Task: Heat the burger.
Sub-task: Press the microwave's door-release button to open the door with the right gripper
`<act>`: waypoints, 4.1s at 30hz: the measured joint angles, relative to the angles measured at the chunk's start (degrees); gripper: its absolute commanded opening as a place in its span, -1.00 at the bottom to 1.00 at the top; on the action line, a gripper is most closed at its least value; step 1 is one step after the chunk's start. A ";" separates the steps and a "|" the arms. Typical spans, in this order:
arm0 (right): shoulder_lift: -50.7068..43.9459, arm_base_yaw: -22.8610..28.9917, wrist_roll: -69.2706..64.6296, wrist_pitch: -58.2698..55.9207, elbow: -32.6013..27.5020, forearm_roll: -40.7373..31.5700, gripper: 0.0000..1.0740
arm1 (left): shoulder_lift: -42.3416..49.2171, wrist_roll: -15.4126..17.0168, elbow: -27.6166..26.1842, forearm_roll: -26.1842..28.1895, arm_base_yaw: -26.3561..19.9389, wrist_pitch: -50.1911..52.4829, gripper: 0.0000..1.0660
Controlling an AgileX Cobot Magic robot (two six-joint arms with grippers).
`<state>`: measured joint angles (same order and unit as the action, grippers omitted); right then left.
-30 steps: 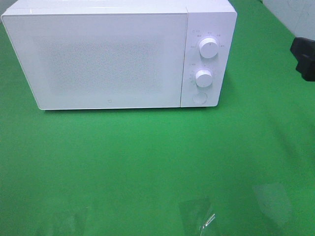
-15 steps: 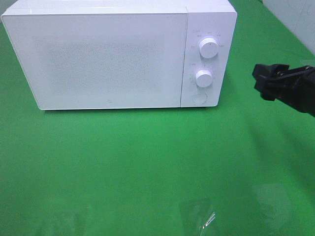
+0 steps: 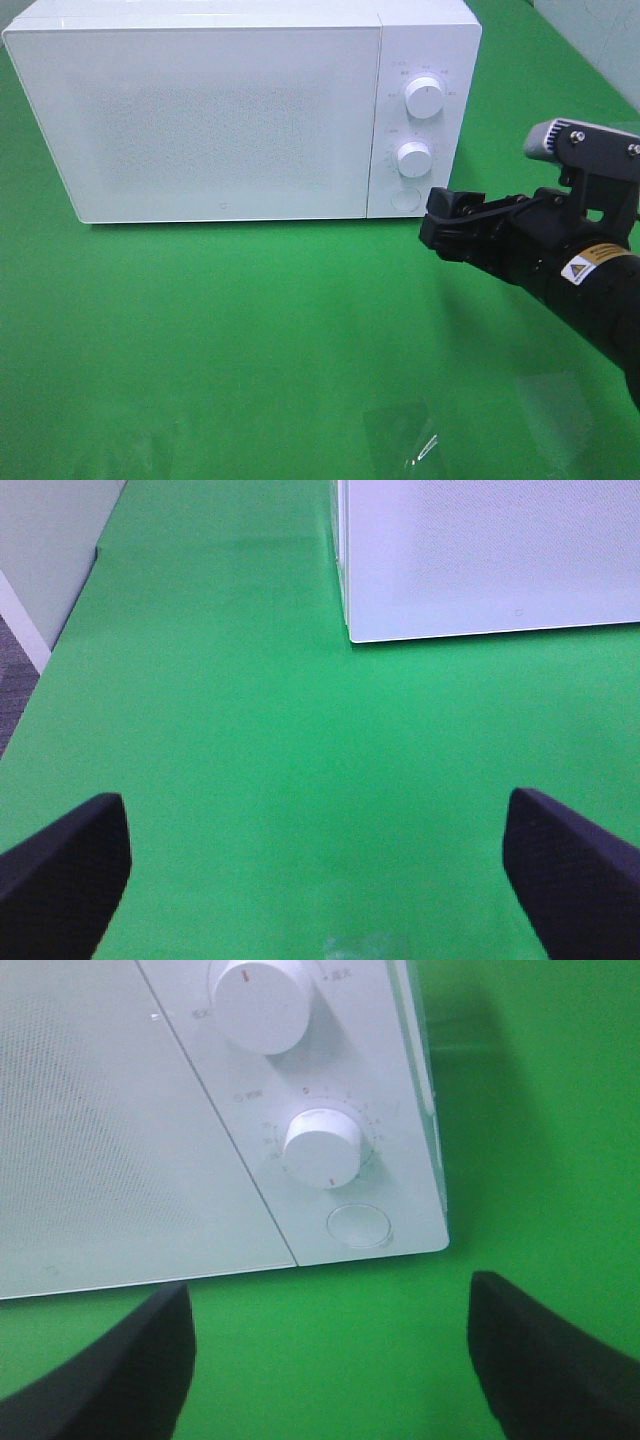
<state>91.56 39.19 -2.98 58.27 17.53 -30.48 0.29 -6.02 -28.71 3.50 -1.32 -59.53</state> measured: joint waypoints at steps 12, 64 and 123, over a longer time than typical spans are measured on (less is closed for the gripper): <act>2.12 5.44 -14.15 3.04 1.26 -6.30 0.26 | 0.00 -0.06 0.00 0.00 0.00 0.00 0.74; 18.11 -3.78 -74.71 -8.77 17.99 -5.44 -1.00 | 0.00 -0.17 0.00 0.00 0.00 0.00 0.74; 35.07 -6.59 -73.28 -3.50 35.64 -10.20 -1.00 | 0.00 -0.17 0.00 0.00 0.00 0.00 0.74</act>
<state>126.62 32.60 -76.26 54.77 53.17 -40.68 0.29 -6.19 -28.71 3.50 -1.32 -59.53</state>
